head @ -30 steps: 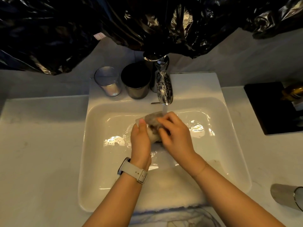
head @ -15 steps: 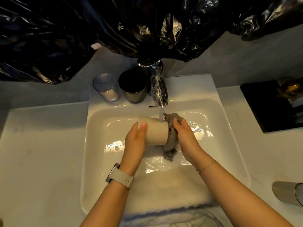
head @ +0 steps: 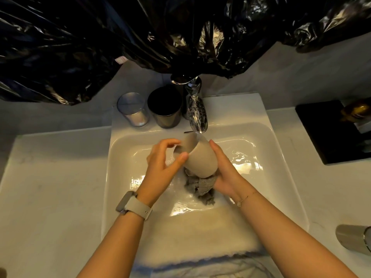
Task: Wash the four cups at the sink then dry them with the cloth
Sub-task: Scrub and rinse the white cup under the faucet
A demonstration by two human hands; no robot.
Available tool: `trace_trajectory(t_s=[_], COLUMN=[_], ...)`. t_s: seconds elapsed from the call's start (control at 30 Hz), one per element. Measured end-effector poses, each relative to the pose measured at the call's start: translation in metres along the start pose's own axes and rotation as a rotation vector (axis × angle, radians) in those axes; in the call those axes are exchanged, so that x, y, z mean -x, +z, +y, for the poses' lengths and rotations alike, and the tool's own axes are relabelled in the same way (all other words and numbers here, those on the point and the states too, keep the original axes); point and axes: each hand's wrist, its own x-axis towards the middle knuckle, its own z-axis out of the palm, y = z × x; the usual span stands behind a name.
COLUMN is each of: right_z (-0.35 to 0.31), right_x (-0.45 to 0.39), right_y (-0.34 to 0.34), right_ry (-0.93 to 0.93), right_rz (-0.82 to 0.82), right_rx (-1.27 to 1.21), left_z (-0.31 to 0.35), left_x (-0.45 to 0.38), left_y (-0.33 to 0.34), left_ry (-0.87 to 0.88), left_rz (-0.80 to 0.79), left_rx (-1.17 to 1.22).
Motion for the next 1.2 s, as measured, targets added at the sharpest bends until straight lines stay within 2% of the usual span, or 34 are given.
trace_trajectory(t_s=[0.03,0.17,0.33,0.47,0.57,0.7,0.8,0.9,0.97,1.07,1.2], right_z=[-0.001,-0.005,-0.009,-0.007,-0.006,-0.006,-0.009,-0.015,-0.021,-0.036,-0.056], right_x=[-0.002,-0.008,-0.013,-0.013,-0.014,-0.013,-0.010,0.003,0.018,0.037,0.059], right_y=[-0.002,-0.007,-0.005,-0.009,-0.013,-0.015,-0.018,-0.019,-0.013,-0.007,0.005], right_ry=[0.038,0.101,0.195,0.235,0.214,0.130,0.025,-0.131,-0.235,-0.408,-0.470], right_rz=[-0.009,-0.120,-0.205,-0.249,-0.204,-0.106,0.069,0.190,0.228,0.256,0.211], right_rx=[-0.031,-0.085,-0.129,-0.200,-0.215,-0.190,-0.060,0.064,0.128,0.166,0.154], left_z=[-0.007,-0.023,-0.028,-0.024,-0.020,-0.007,0.000,0.000,-0.003,-0.008,-0.018], left_x=[-0.001,-0.005,-0.018,-0.029,-0.031,-0.021,-0.010,-0.001,0.005,0.010,0.015], left_y=[-0.006,-0.006,0.000,0.003,0.009,0.019,0.019,0.015,0.010,0.003,-0.002], left_ry=[-0.046,-0.213,-0.192,-0.166,-0.182,-0.295,-0.338,-0.323,-0.304,-0.259,-0.287], left_rz=[-0.001,-0.167,-0.143,-0.290,-0.313,-0.314,-0.241,-0.144,-0.090,-0.054,-0.064], left_rx=[0.005,0.210,0.288,0.287,0.294,0.568,0.781,0.857,0.827,0.593,0.432])
